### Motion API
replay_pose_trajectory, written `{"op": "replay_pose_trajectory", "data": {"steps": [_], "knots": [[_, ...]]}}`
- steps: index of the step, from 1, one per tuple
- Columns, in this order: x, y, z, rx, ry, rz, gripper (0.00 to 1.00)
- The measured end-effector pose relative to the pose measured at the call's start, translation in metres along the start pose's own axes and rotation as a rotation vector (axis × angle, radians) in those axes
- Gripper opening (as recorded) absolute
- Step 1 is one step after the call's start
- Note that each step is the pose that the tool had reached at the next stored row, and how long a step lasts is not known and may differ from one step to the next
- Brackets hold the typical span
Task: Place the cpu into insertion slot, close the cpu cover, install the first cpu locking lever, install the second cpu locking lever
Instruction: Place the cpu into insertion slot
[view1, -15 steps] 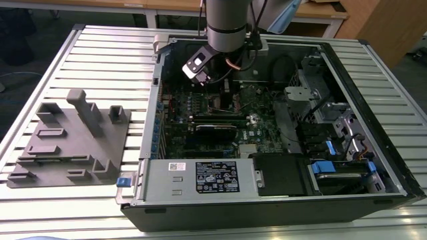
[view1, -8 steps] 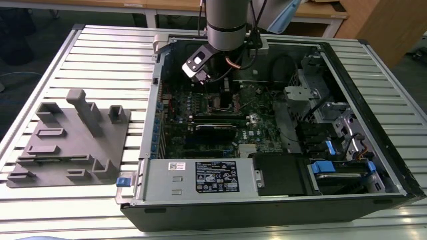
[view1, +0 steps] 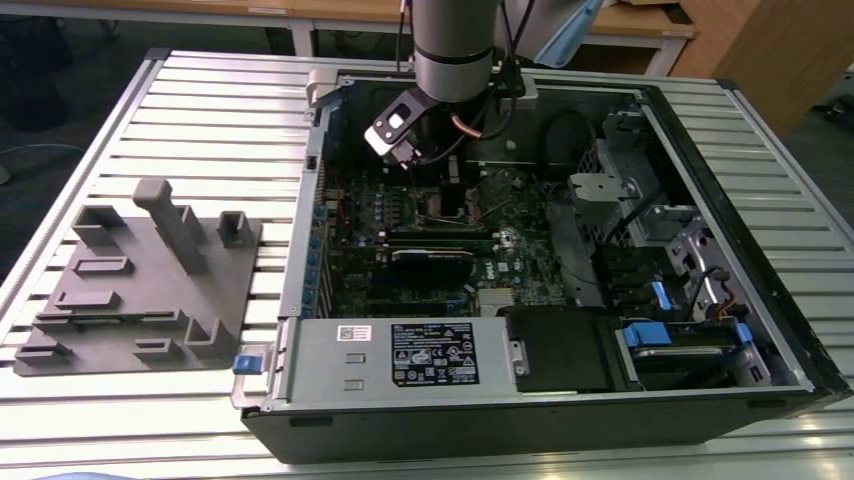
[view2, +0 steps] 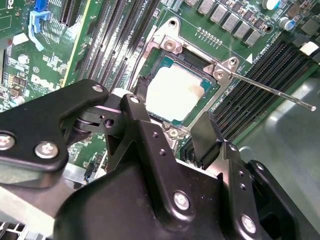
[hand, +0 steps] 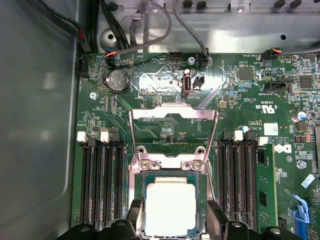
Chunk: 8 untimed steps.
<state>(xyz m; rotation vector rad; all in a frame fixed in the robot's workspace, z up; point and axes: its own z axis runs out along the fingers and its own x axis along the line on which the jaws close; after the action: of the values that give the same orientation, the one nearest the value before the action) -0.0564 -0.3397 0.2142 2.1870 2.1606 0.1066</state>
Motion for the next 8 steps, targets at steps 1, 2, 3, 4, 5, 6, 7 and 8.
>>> {"op": "replay_pose_trajectory", "data": {"steps": [1,2,3,4,5,6,7,8], "knots": [[0.0000,0.0000,0.0000,0.0000,0.0000,0.000,0.62],[0.0000,0.0000,-0.0001,0.0000,0.0000,0.000,0.62],[0.0000,0.0000,-0.0002,0.0001,0.0000,0.000,0.47],[0.0000,0.0000,-0.0002,0.0001,0.0000,0.000,0.42],[0.0000,0.0000,-0.0002,0.0000,0.0000,0.000,0.36],[0.0000,0.0000,-0.0003,0.0000,0.0000,0.000,0.30],[0.0000,0.0000,-0.0003,0.0000,0.0000,0.000,0.30],[0.0000,0.0000,-0.0003,0.0000,0.0000,0.000,0.24]]}}
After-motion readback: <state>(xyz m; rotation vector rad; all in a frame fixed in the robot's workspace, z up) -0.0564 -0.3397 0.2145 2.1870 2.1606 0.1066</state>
